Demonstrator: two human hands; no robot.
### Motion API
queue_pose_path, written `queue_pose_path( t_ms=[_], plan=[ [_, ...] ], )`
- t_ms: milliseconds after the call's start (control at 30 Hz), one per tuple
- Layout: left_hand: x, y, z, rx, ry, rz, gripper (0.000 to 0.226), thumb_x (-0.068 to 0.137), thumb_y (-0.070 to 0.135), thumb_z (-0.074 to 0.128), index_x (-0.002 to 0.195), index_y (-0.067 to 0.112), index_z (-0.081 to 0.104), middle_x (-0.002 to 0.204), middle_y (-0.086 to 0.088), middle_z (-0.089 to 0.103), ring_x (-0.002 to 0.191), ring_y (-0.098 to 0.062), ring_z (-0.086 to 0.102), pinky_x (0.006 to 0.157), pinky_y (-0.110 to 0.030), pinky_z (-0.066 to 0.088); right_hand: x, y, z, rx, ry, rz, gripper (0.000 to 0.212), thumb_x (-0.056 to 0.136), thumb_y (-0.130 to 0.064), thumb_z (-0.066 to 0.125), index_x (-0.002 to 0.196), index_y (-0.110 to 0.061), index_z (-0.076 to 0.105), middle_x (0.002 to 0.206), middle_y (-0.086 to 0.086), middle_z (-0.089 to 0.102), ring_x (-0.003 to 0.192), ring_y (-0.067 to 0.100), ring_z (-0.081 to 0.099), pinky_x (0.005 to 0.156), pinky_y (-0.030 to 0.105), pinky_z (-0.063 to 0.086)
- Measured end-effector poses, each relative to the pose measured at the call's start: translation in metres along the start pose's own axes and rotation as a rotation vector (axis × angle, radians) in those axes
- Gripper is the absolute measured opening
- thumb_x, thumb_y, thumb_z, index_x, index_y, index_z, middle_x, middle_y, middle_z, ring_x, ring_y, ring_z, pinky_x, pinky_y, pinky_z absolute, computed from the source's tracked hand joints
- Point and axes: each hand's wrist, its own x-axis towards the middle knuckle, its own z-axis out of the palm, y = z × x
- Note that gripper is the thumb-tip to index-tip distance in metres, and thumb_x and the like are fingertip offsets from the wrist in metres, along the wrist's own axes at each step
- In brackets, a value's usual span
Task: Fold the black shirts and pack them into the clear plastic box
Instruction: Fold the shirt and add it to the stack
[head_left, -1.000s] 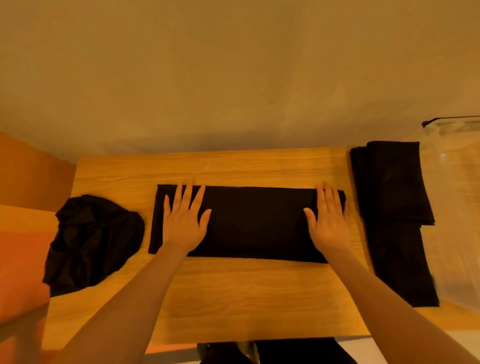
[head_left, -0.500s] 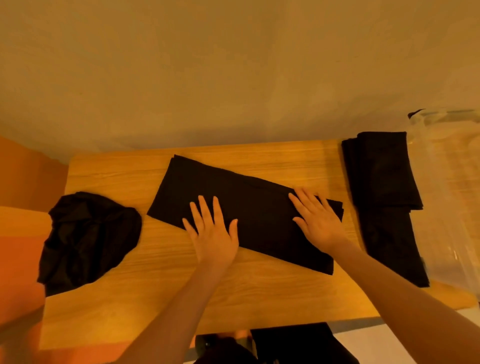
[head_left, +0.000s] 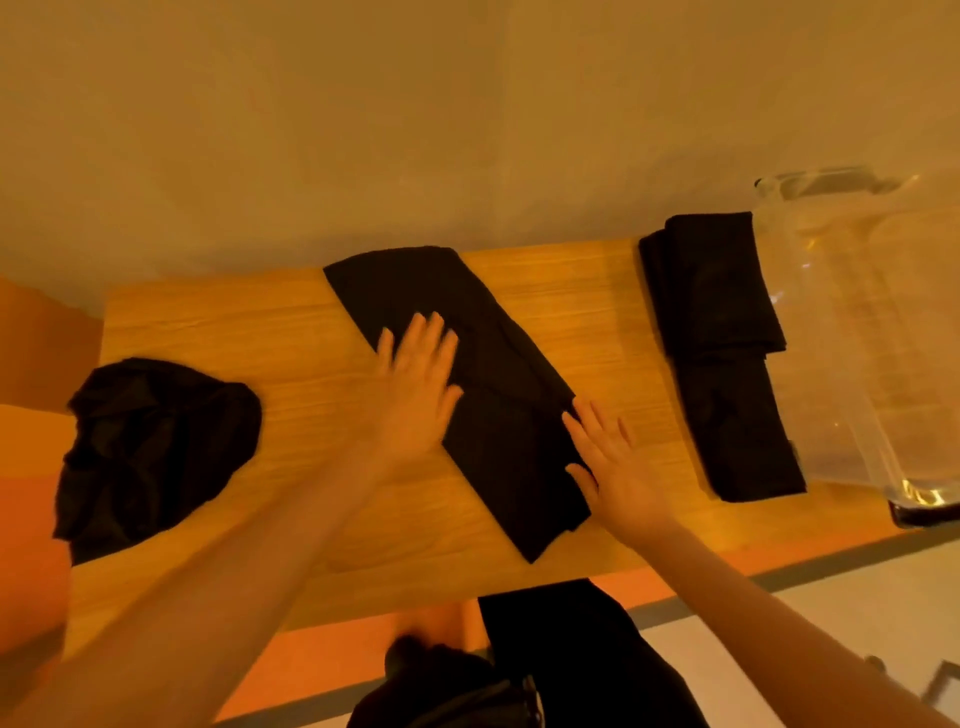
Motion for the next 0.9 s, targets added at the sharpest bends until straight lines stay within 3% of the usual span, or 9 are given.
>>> queue_pose_path(
  t_ms=[100, 167, 233, 300, 400, 467, 667, 800, 900],
  plan=[
    [-0.063, 0.063, 0.009, -0.066, -0.129, 0.225, 0.065, 0.098, 0.044, 0.028, 0.149, 0.016, 0.001, 0.157, -0.005, -0.009, 0.144, -0.023, -0.013, 0.111, -0.043, -0.014, -0.018, 0.020, 0.007, -0.186, -0.133, -0.097, 0.056, 0.100, -0.045, 0.008, 0.141, -0.014, 0.027, 0.147, 0.007, 0.035, 0.140, 0.020, 0.020, 0.112, 0.033, 0.013],
    [-0.095, 0.092, 0.031, -0.123, -0.232, 0.264, 0.069, 0.096, 0.049, 0.028, 0.149, 0.015, 0.002, 0.156, -0.004, -0.009, 0.143, -0.020, -0.014, 0.109, -0.041, -0.015, -0.032, 0.019, 0.013, -0.173, -0.128, -0.048, 0.057, 0.100, -0.045, 0.008, 0.140, -0.011, 0.028, 0.146, 0.009, 0.036, 0.144, 0.015, 0.006, 0.113, 0.030, 0.009],
    [-0.110, 0.101, 0.049, -0.136, -0.201, 0.270, 0.068, 0.092, 0.051, 0.032, 0.147, 0.013, 0.020, 0.156, -0.006, 0.010, 0.142, -0.019, -0.001, 0.110, -0.044, -0.002, -0.045, 0.012, 0.023, -0.124, -0.070, -0.031, 0.057, 0.100, -0.045, 0.011, 0.140, -0.009, 0.029, 0.145, 0.009, 0.033, 0.144, 0.014, 0.001, 0.114, 0.029, 0.008],
    [-0.114, 0.093, 0.052, -0.141, -0.195, 0.280, 0.065, 0.083, 0.050, 0.032, 0.137, 0.016, 0.046, 0.145, -0.005, 0.042, 0.136, -0.017, 0.025, 0.107, -0.046, 0.021, -0.056, 0.003, 0.032, -0.092, -0.014, -0.071, 0.053, 0.100, -0.043, 0.018, 0.138, -0.010, 0.035, 0.144, 0.008, 0.037, 0.139, 0.015, 0.015, 0.112, 0.030, 0.021],
    [-0.123, 0.065, 0.057, -0.059, -0.178, 0.314, 0.060, 0.085, 0.043, 0.028, 0.139, 0.019, 0.040, 0.147, -0.002, 0.035, 0.136, -0.020, 0.030, 0.107, -0.045, 0.022, -0.065, -0.004, 0.032, -0.146, 0.009, -0.117, 0.054, 0.101, -0.040, 0.012, 0.131, -0.013, 0.050, 0.137, 0.007, 0.051, 0.133, 0.019, 0.035, 0.104, 0.037, 0.034],
    [-0.133, 0.050, 0.060, -0.047, -0.136, 0.344, 0.058, 0.087, 0.042, 0.028, 0.140, 0.020, 0.037, 0.147, 0.000, 0.025, 0.136, -0.020, 0.025, 0.107, -0.047, 0.023, -0.068, -0.005, 0.029, -0.193, -0.019, -0.116, 0.058, 0.101, -0.040, 0.008, 0.129, -0.014, 0.052, 0.134, 0.006, 0.053, 0.127, 0.022, 0.044, 0.110, 0.033, 0.026],
    [-0.154, 0.057, 0.059, -0.051, -0.126, 0.369, 0.070, 0.082, 0.060, 0.032, 0.135, 0.015, 0.048, 0.142, -0.007, 0.045, 0.134, -0.022, 0.034, 0.106, -0.052, 0.026, -0.095, -0.013, 0.032, -0.237, -0.168, -0.077, 0.059, 0.098, -0.048, 0.002, 0.139, -0.017, 0.031, 0.141, 0.001, 0.045, 0.131, 0.018, 0.039, 0.112, 0.029, 0.003],
    [-0.157, 0.088, 0.058, -0.068, -0.095, 0.409, 0.066, 0.091, 0.053, 0.032, 0.144, 0.014, 0.029, 0.153, -0.003, 0.017, 0.142, -0.019, 0.007, 0.111, -0.042, 0.002, -0.105, -0.020, 0.038, -0.235, -0.030, -0.185, 0.058, 0.097, -0.046, 0.016, 0.120, -0.017, 0.060, 0.129, 0.003, 0.058, 0.119, 0.019, 0.055, 0.105, 0.030, 0.036],
    [-0.155, 0.095, 0.057, -0.110, -0.074, 0.303, 0.051, 0.094, 0.043, 0.030, 0.133, 0.019, 0.050, 0.145, 0.002, 0.038, 0.138, -0.015, 0.026, 0.111, -0.034, 0.020, -0.099, -0.020, 0.033, -0.232, 0.092, -0.223, 0.040, 0.083, -0.037, 0.043, 0.105, -0.017, 0.071, 0.115, 0.002, 0.067, 0.104, 0.018, 0.065, 0.086, 0.033, 0.051]
  ],
)
